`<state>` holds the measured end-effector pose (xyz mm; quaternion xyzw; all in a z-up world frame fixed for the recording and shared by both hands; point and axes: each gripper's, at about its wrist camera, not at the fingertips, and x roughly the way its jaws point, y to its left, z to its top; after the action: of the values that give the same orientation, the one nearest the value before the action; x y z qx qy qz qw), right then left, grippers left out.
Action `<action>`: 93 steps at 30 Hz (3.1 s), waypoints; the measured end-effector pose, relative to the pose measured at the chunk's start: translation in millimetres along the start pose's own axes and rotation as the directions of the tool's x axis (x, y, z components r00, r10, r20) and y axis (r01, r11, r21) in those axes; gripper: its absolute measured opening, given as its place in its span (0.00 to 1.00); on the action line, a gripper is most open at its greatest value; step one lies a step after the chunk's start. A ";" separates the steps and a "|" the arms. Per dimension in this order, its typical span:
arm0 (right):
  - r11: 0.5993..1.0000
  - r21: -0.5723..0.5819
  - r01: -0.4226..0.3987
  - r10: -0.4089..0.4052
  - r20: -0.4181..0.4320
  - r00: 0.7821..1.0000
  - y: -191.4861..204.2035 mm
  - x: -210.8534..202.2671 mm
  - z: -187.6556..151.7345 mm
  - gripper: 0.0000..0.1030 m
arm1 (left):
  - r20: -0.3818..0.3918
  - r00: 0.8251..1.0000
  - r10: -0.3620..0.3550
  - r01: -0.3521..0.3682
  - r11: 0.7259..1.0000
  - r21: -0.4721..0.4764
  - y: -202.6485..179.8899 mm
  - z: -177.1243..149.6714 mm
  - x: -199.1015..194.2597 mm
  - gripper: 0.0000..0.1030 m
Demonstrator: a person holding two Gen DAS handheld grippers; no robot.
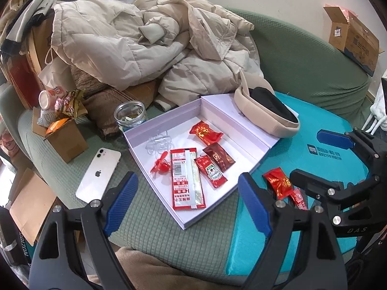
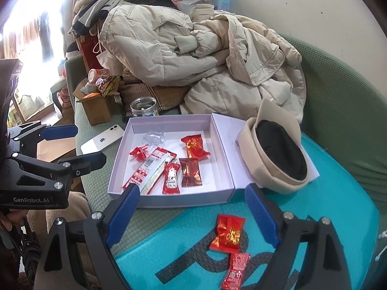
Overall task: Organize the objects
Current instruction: 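Move both open tools out of the box toward the red packets on the teal mat, then close the right tool on the red sauce sachet lying on the mat, then close the left tool on the red-and-gold candy packet while the right tool holds the sachet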
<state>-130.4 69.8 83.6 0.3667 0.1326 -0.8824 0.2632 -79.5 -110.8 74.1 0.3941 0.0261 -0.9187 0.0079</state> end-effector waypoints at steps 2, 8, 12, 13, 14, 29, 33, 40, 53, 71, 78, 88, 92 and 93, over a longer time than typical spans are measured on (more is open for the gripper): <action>1.000 0.006 0.004 -0.004 -0.006 1.000 -2.4 -1.2 -5.2 0.87 | 0.000 1.000 -0.007 0.007 1.000 0.002 -3.6 -2.7 0.3 0.82; 0.999 0.040 0.022 -0.022 -0.018 1.000 -14.2 -3.3 -23.4 0.87 | -0.016 0.999 -0.032 0.032 0.999 0.034 -22.8 -10.3 5.9 0.82; 0.997 0.063 0.032 -0.029 -0.041 0.999 -24.6 -3.7 -38.4 0.87 | -0.034 0.998 -0.052 0.053 0.998 0.046 -35.8 -14.1 12.4 0.82; 0.997 0.068 0.038 -0.035 -0.046 0.998 -27.4 -4.3 -42.6 0.87 | -0.040 0.998 -0.055 0.057 0.997 0.050 -39.7 -15.1 14.8 0.82; 0.997 0.071 0.042 -0.038 -0.050 0.998 -29.6 -4.5 -44.9 0.87 | -0.045 0.997 -0.058 0.060 0.997 0.053 -42.9 -16.0 16.5 0.82; 0.985 0.143 0.092 -0.068 -0.159 0.985 -74.2 5.3 -100.2 0.87 | -0.105 0.987 -0.121 0.131 0.986 0.099 -99.4 -37.5 46.7 0.82; 0.984 0.159 0.083 -0.051 -0.197 0.979 -80.6 16.9 -113.4 0.87 | -0.133 0.984 -0.121 0.137 0.984 0.111 -107.6 -41.4 59.2 0.82; 0.980 0.185 0.068 -0.020 -0.250 0.968 -87.5 36.2 -130.1 0.87 | -0.183 0.975 -0.122 0.147 0.981 0.128 -113.9 -47.6 79.6 0.82; 0.973 0.214 0.081 -0.008 -0.324 0.946 -95.4 72.0 -143.8 0.42 | -0.174 0.978 -0.111 0.139 0.978 0.156 -117.0 -47.0 92.7 0.81; 0.939 0.279 0.203 -0.099 -0.345 0.933 -139.1 60.7 -155.6 0.30 | -0.254 0.936 -0.245 0.286 0.947 0.143 -155.9 -32.3 130.9 0.81; 0.932 0.300 0.204 -0.096 -0.339 0.936 -148.0 58.9 -160.8 0.30 | -0.301 0.920 -0.252 0.302 0.944 0.134 -174.5 -34.5 154.4 0.81; 0.935 0.303 0.183 -0.083 -0.315 0.946 -148.3 58.6 -162.8 0.39 | -0.333 0.924 -0.190 0.247 0.959 0.139 -182.1 -38.4 178.2 0.76; 0.941 0.289 0.175 -0.082 -0.307 0.948 -143.2 60.4 -161.8 0.47 | -0.319 0.930 -0.183 0.237 0.961 0.141 -178.4 -38.4 177.3 0.68; 0.942 0.287 0.177 -0.084 -0.308 0.948 -142.3 61.0 -161.5 0.48 | -0.314 0.933 -0.175 0.228 0.963 0.142 -177.9 -38.3 176.9 0.61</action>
<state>-153.3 234.0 -66.7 0.5200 0.0538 -0.8439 0.1203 -179.9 70.0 -73.0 0.5227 -0.0137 -0.8431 -0.1256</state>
